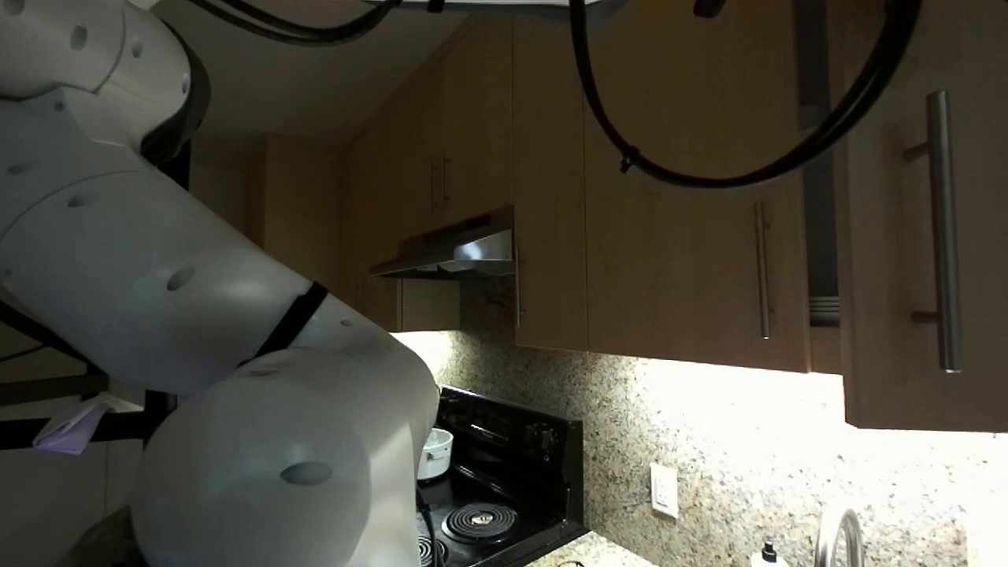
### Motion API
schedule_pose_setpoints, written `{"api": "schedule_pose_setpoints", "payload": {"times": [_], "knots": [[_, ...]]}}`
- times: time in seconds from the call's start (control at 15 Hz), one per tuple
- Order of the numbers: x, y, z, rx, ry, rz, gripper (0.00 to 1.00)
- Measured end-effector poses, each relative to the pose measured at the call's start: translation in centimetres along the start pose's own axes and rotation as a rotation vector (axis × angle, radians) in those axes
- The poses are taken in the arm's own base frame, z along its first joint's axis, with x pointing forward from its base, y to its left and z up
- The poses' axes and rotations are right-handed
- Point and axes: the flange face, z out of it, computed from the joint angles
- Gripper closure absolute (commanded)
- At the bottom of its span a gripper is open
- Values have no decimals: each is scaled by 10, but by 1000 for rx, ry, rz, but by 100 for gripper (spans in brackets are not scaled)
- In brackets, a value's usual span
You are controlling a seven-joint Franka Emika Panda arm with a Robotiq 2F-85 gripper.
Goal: Close the right cabinet door
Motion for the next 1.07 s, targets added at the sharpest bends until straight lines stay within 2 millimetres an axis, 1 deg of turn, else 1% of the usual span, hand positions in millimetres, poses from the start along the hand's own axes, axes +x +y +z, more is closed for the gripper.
{"api": "schedule_pose_setpoints", "payload": {"times": [0.2, 0.33, 0.53, 0.73, 1.07], "knots": [[2, 2, 1, 42, -25, -10, 94], [5, -1, -2, 64, -32, -20, 94], [7, -12, -10, 90, -35, -49, 94], [4, -27, -18, 115, -46, -87, 93], [-2, -50, -21, 156, -65, -131, 93]]}}
